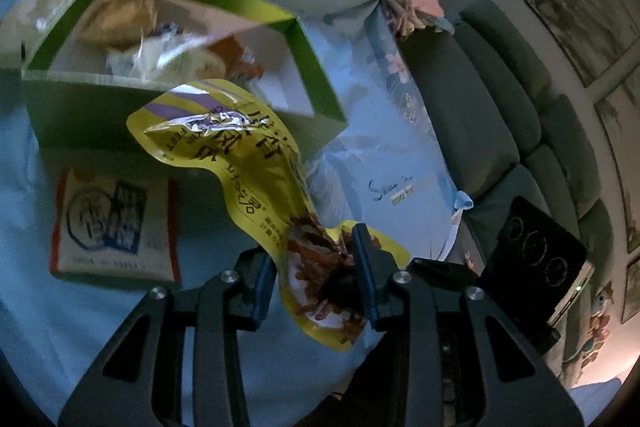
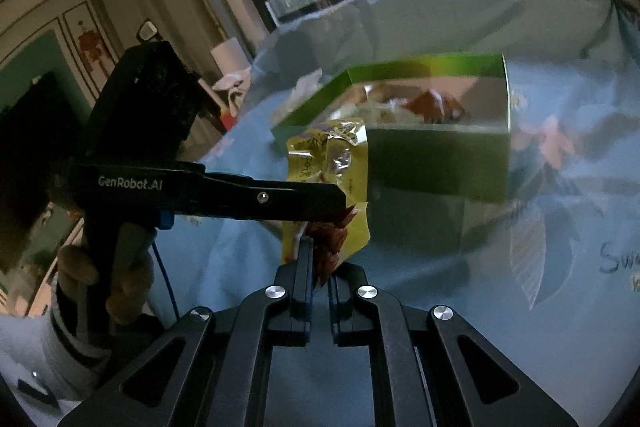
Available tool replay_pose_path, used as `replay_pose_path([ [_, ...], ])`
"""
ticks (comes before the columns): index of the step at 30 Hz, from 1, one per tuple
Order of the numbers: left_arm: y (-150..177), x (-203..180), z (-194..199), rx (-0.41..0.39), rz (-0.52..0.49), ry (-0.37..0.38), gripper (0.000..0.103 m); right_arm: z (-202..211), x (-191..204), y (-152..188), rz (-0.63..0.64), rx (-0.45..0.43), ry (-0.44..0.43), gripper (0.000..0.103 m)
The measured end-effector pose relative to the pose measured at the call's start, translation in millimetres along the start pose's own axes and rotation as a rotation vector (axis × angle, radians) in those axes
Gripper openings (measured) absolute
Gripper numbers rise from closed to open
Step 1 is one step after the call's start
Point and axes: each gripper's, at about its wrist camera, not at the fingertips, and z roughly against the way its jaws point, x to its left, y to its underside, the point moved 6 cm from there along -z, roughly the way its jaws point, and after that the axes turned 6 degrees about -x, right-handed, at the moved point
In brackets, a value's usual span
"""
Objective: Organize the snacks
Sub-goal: 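Carry the yellow bag into the box and open the left gripper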
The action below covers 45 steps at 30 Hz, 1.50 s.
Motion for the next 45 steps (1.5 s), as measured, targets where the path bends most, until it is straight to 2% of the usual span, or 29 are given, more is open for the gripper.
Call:
replay_pose_path([
  [8,-42,-13,0,-0.062,-0.053,-0.008,0.035,-4,-2,-37,0.036,-0.075,0.006,0.007],
  [14,-78,-3,-10,-0.091,-0.046,-0.012,0.035,-28,-17,-73,0.043,-0.111,0.035,0.008],
  [21,-117,30,-29,-0.118,0.021,-0.029,0.035,-64,-36,-101,0.045,-0.098,0.047,0.008],
  [29,-133,67,-48,-0.116,0.103,-0.067,0.035,-106,-58,-112,0.025,-0.041,0.088,0.008],
  [33,-135,74,-50,-0.115,0.119,-0.100,0.044,-117,-65,-111,0.016,-0.024,0.110,0.008],
  [34,-135,76,-50,-0.115,0.120,-0.107,0.049,-118,-66,-110,0.015,-0.021,0.121,0.008],
  [36,-134,79,-47,-0.123,0.120,-0.122,0.074,-119,-69,-109,0.011,-0.018,0.137,0.008],
  [39,-136,78,-40,-0.147,0.104,-0.139,0.079,-118,-73,-111,-0.001,-0.020,0.157,0.008],
  [40,-136,79,-38,-0.151,0.101,-0.144,0.079,-117,-76,-112,-0.004,-0.020,0.169,0.012],
  [42,-136,79,-35,-0.159,0.099,-0.147,0.083,-114,-82,-113,-0.011,-0.026,0.199,0.027],
  [43,-137,78,-33,-0.163,0.099,-0.147,0.085,-111,-84,-114,-0.023,-0.032,0.203,0.040],
  [44,-137,77,-31,-0.165,0.095,-0.150,0.089,-109,-86,-114,-0.032,-0.038,0.203,0.048],
  [45,-137,77,-30,-0.167,0.091,-0.155,0.093,-105,-88,-115,-0.042,-0.048,0.212,0.050],
])
